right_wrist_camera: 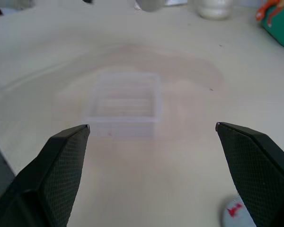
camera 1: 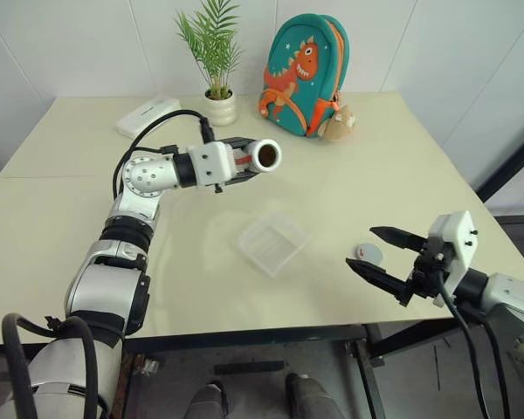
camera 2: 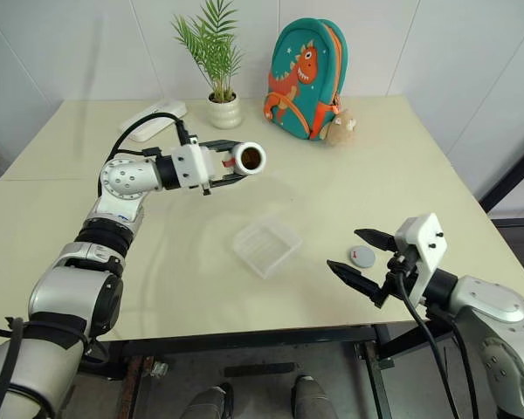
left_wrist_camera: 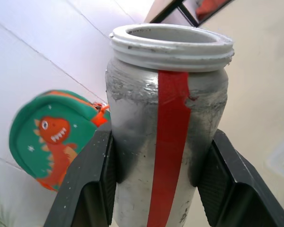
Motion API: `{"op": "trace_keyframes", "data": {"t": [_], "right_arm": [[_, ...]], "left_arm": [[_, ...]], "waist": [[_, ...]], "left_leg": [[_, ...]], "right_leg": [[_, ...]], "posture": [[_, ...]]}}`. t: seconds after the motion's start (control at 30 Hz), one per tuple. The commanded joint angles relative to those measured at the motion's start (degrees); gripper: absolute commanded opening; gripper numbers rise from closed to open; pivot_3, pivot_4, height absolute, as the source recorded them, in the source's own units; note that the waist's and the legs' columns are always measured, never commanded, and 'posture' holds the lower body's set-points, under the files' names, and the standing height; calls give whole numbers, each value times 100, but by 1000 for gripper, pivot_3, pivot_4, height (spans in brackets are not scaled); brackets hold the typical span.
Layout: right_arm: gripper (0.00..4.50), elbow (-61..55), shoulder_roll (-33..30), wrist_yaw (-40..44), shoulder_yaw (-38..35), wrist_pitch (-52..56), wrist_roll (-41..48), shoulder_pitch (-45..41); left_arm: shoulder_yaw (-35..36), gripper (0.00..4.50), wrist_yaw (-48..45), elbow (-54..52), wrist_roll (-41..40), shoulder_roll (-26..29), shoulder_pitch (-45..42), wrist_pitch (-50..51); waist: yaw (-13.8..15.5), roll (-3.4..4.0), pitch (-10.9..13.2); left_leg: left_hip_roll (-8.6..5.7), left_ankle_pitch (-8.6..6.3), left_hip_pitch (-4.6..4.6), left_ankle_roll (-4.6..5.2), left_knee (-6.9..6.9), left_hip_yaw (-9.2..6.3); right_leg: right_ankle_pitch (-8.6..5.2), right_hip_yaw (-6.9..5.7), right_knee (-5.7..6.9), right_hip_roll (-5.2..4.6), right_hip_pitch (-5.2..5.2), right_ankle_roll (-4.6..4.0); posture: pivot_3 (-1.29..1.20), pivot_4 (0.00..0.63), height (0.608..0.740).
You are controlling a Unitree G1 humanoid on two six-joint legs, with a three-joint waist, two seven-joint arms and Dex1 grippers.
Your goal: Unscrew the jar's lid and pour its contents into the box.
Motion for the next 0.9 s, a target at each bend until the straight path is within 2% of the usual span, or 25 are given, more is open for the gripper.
{"op": "trace_keyframes", "data": {"t": [0.03, 0.13, 0.27, 0.37, 0.5, 0.6, 0.7, 0.8, 0.9], "right_arm": [[4478, -410, -191, 73, -489, 32, 542, 262], [4478, -557, -290, -15, -713, 29, 713, 487], [4478, -596, -319, -214, -788, -54, 726, 554], [4478, -625, -237, -426, -717, -116, 683, 539], [4478, -618, -245, -525, -623, -179, 655, 551], [4478, -541, -286, -593, -502, -198, 630, 452], [4478, -458, -320, -621, -407, -218, 587, 338], [4478, -391, -360, -602, -338, -211, 542, 218], [4478, -306, -385, -587, -246, -212, 500, 85]], "left_arm": [[-534, 1877, 1301, 10, 1220, 133, -368, -887], [-1129, 1877, 2483, -44, 2425, 301, -567, -1350], [-1768, 1877, 3928, -66, 3601, 482, -826, -1520], [-2656, 1877, 5708, -344, 5103, 698, -1130, -1200], [-3496, 1877, 7375, -411, 6151, 730, -1458, -824], [-4352, 1877, 8781, -827, 7242, 756, -1650, -115], [-4841, 1877, 9601, -871, 7767, 689, -1767, 489], [-5241, 1877, 10132, -1072, 8328, 694, -1753, 1440], [-5382, 1877, 10414, -1136, 8514, 703, -1673, 2007]], "waist": [[20, -2, 1], [21, -3, 2], [22, -10, 5], [23, -18, 9], [48, -20, 10], [84, -20, 10], [117, -20, 10], [131, -20, 10], [137, -20, 10]], "left_leg": [[0, -2, -2, 0, 1, 0], [0, -8, -1, 2, 1, 10], [0, -15, -1, 7, 3, 24], [1, -20, -3, 13, 4, 33], [1, -35, -14, 18, 6, 43], [2, -56, -18, 22, 11, 49], [3, -79, -23, 21, 20, 51], [4, -104, -27, 22, 40, 52], [3, -132, -42, 30, 73, 52]], "right_leg": [[1, 1, -2, 0, 0, 2], [4, 10, -16, 0, 1, 7], [7, 21, -30, 0, 1, 10], [9, 28, -49, -2, 1, 6], [9, 34, -76, -3, 1, 6], [9, 35, -82, -4, 0, 19], [4, 35, -79, -3, -5, 37], [-1, 35, -62, -2, -7, 43], [-14, 35, -47, -2, -12, 53]], "posture": [[0, 150, 740], [0, 150, 740], [0, 150, 740], [0, 150, 740], [0, 150, 740], [0, 150, 740], [0, 150, 740], [0, 150, 740], [0, 150, 740]]}}
